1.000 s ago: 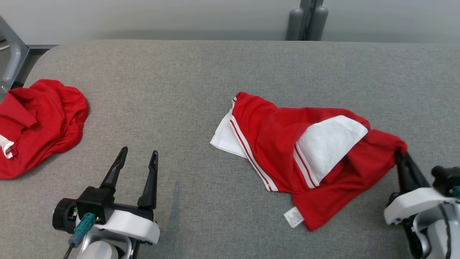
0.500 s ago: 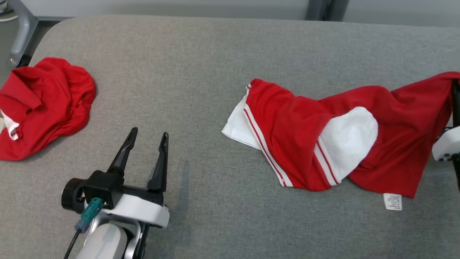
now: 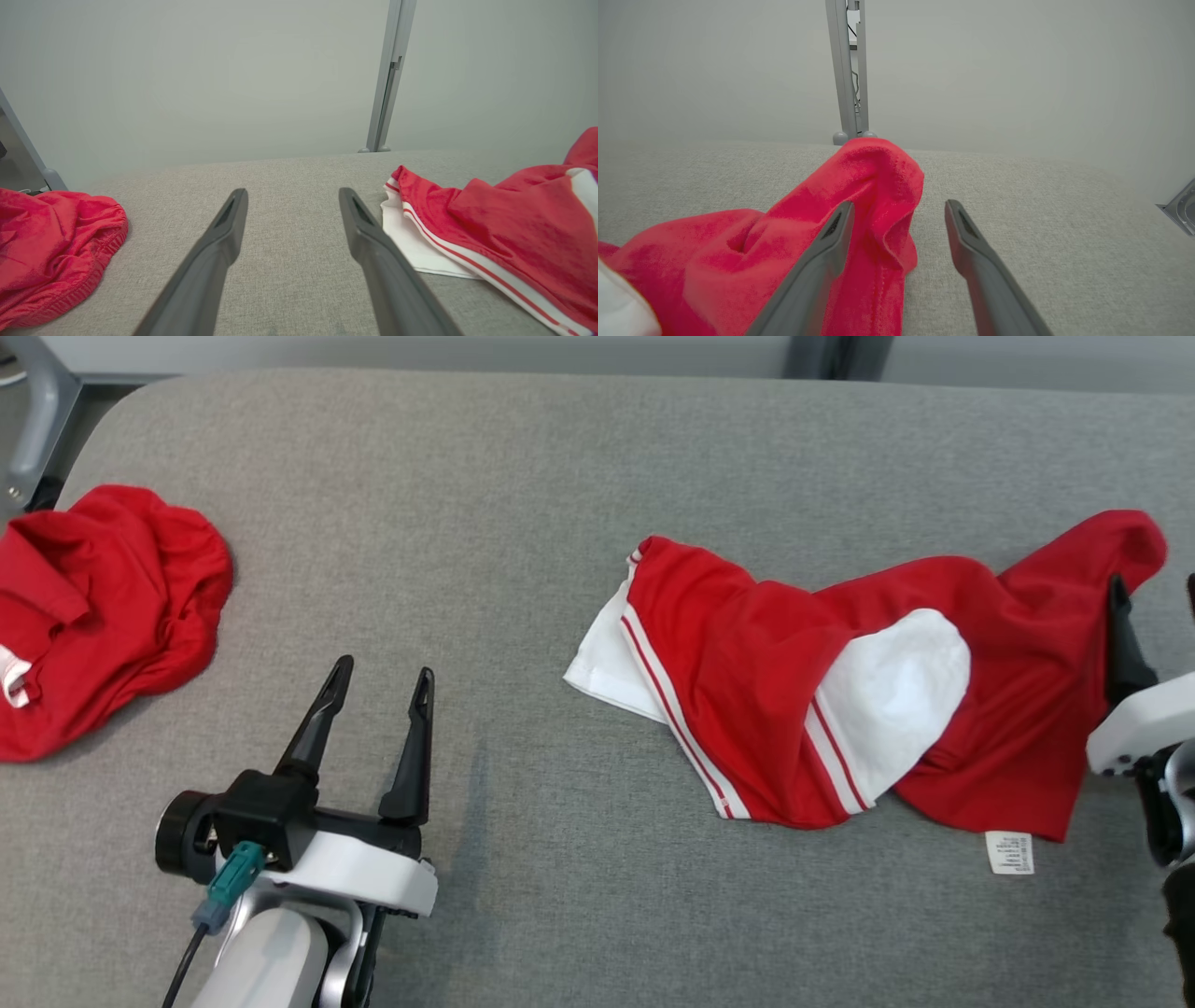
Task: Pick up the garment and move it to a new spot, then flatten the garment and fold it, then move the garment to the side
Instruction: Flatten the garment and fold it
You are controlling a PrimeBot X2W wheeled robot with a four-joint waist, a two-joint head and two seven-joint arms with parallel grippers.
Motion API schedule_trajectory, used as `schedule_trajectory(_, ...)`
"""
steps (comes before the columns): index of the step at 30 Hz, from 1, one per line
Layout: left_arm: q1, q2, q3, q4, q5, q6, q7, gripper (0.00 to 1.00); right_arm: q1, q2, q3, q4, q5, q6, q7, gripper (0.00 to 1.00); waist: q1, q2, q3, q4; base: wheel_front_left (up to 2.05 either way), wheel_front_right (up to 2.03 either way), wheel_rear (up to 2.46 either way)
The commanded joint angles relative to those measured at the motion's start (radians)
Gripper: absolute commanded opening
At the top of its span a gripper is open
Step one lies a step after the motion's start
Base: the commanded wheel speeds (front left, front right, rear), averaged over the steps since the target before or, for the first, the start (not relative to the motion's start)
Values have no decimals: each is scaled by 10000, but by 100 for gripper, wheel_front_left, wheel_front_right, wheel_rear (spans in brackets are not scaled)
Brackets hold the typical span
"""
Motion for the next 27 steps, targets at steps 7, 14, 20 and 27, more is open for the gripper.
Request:
schedule_trajectory(7,555,111,197,-42,31,151,-45,100,1668,723,-374,-1890,-17,1,-56,100,0,0,-726,-489,0,0,0)
schedule_trajectory(14,1396,215,132,26,-143,171,36,100,3699,1627,-135,-4091,-197,1,-56,100,0,0,-1770,-814,0,0,0)
schedule_trajectory(20,1946,264,-5,-68,-209,259,205,100,5113,1983,25,-5281,-271,1,-29,100,0,0,-2421,-984,0,0,0)
schedule_trajectory(27,2498,339,-109,-272,-205,425,370,100,6133,2172,139,-6328,-374,1,596,100,0,0,-2846,-1190,0,0,0)
